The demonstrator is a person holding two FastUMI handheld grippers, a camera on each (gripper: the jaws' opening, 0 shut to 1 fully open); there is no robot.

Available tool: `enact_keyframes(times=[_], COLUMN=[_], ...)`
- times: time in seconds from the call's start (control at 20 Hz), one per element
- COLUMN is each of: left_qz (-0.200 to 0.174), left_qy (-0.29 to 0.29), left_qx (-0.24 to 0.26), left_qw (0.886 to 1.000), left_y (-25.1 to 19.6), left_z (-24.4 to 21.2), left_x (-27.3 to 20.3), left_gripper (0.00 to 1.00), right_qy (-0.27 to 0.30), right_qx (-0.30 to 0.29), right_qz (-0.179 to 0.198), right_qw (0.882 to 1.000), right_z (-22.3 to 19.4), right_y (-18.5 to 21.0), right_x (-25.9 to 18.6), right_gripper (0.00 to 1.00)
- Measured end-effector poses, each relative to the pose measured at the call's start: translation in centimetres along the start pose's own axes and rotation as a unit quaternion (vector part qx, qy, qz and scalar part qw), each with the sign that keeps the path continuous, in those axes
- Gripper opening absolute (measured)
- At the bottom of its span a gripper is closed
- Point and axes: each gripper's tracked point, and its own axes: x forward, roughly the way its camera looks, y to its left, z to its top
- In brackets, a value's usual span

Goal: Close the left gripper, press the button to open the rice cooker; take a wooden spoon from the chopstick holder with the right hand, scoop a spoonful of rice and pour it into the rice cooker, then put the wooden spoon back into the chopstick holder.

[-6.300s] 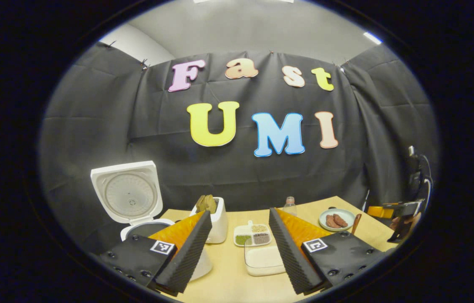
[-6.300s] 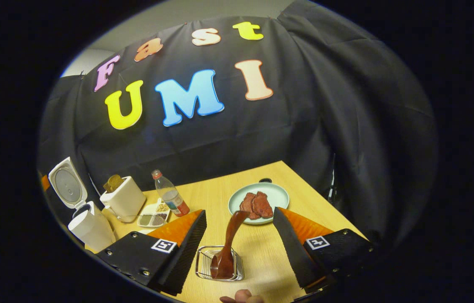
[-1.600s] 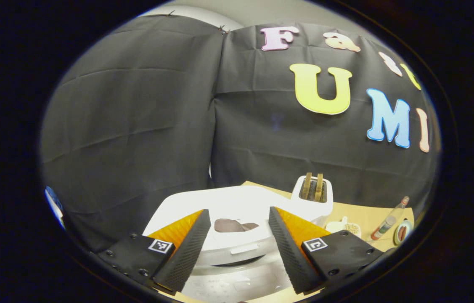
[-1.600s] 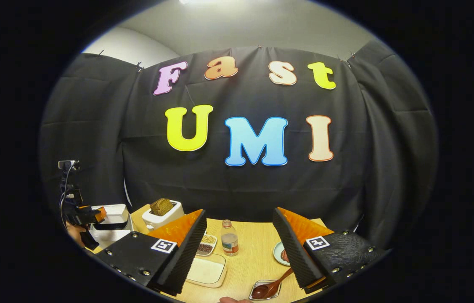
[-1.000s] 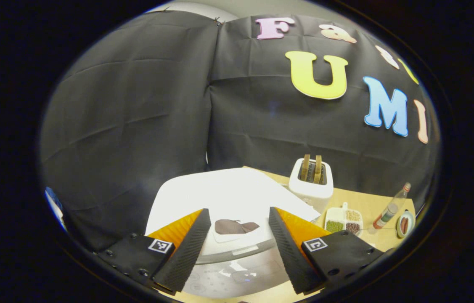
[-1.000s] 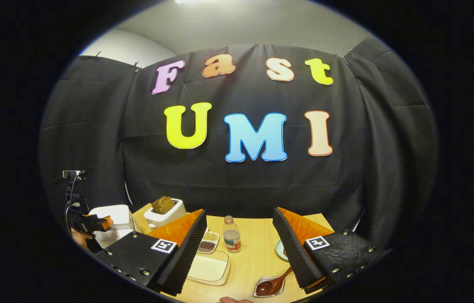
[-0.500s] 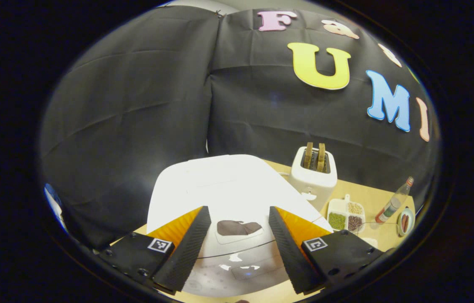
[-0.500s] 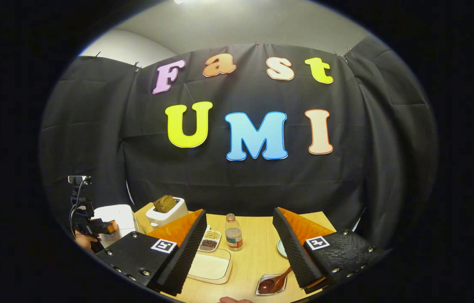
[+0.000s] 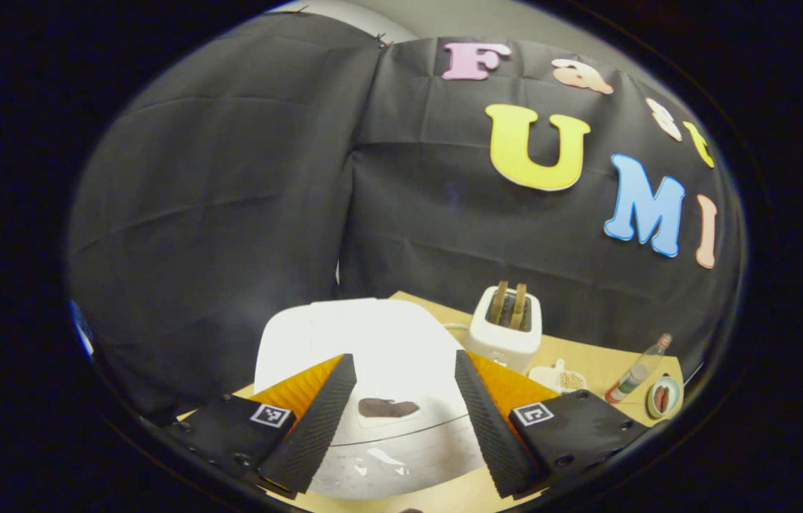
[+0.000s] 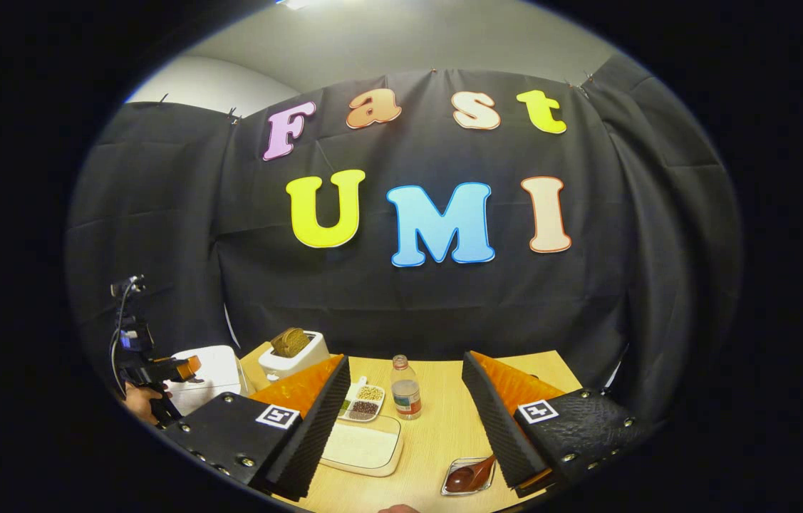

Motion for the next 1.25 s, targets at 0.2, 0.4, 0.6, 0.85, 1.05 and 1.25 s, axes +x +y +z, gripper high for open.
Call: enact_keyframes(times=[0.2,0.4,0.6,0.85,1.05,1.25], left_qz=[-0.067,-0.138,-0.203,-0.236,-0.233,-0.230], left_qy=[-0.081,-0.153,-0.173,-0.151,-0.152,-0.152], left_qx=[0.028,0.047,0.062,0.046,0.048,0.046], left_qw=[0.994,0.978,0.962,0.959,0.959,0.960], left_y=[-6.9,-15.1,-22.5,-25.9,-25.9,-25.0], left_z=[7.3,12.3,12.7,11.0,11.6,12.0], left_x=[-6.6,-13.5,-19.5,-22.8,-22.5,-22.1], left_gripper=[0.96,0.96,0.96,0.93,0.94,0.95], right_qy=[-0.022,-0.046,-0.070,-0.087,-0.089,-0.087], right_qx=[0.004,0.013,0.017,0.019,0.021,0.016], right_qz=[-0.015,-0.032,-0.045,-0.059,-0.063,-0.063], right_qw=[1.000,0.998,0.996,0.994,0.994,0.994], right_z=[1.1,2.5,4.2,5.3,5.6,5.6], right_y=[-1.2,-2.7,-4.0,-4.8,-4.9,-4.4], right_x=[-0.7,-2.0,-3.5,-4.8,-5.0,-4.5], right_gripper=[0.96,0.96,0.95,0.95,0.96,0.96])
